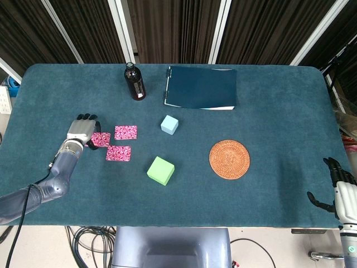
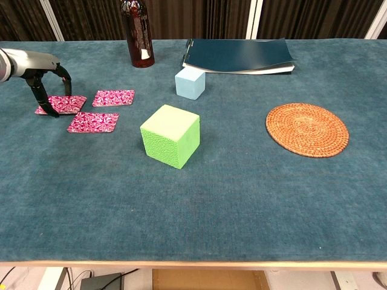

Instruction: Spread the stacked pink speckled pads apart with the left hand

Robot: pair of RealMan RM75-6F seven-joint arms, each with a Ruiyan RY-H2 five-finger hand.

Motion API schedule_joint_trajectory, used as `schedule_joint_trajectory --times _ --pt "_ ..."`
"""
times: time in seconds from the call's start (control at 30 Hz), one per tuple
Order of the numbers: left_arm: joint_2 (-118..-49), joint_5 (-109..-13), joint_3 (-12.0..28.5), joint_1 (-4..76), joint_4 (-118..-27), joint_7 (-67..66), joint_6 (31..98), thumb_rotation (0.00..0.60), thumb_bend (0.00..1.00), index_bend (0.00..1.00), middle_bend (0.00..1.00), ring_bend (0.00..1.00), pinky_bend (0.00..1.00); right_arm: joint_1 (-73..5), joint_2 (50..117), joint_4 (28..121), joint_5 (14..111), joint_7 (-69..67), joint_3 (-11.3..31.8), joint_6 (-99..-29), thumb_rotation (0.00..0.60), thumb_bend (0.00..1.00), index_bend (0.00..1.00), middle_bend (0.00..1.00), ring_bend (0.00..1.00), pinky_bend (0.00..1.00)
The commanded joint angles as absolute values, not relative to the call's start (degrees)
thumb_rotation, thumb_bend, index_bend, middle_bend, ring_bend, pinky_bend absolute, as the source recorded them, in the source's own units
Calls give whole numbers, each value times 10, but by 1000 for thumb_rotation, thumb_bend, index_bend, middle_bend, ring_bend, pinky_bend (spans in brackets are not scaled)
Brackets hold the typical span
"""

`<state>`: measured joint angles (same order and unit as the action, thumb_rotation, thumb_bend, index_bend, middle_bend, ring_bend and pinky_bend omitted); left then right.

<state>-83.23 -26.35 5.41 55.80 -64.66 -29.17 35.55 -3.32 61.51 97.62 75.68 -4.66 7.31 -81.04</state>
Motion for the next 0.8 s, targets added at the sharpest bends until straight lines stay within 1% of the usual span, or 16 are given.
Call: schedule_joint_trajectory --times 0.03,0.17,0.23,0.33,0.43,0.6,0.8 --pt "-836 -265 53 561 -640 -288 352 600 206 531 167 39 0 -33 615 976 757 -47 73 -810 600 248 78 53 130 146" --pt "-839 -265 52 564 -637 -287 352 600 187 497 163 39 0 -33 615 977 756 -47 73 -810 600 247 79 52 130 146" --pt "-839 -262 49 566 -637 -289 353 600 142 454 158 36 0 -33 614 977 756 -48 73 -810 600 248 78 52 130 146" --pt "-835 -251 39 572 -642 -303 356 600 101 388 143 27 0 -33 614 977 756 -48 73 -809 600 247 79 52 130 146" --pt "-827 -233 29 579 -652 -321 359 600 87 350 137 25 0 -33 614 977 756 -48 73 -809 600 248 79 52 130 146" --pt "-813 -206 29 588 -679 -331 380 600 86 332 134 24 0 -33 614 978 756 -48 73 -809 600 247 78 53 130 146" --pt "-775 -226 47 589 -738 -316 408 600 86 332 136 25 0 -33 613 979 755 -50 73 -808 600 247 79 52 130 146"
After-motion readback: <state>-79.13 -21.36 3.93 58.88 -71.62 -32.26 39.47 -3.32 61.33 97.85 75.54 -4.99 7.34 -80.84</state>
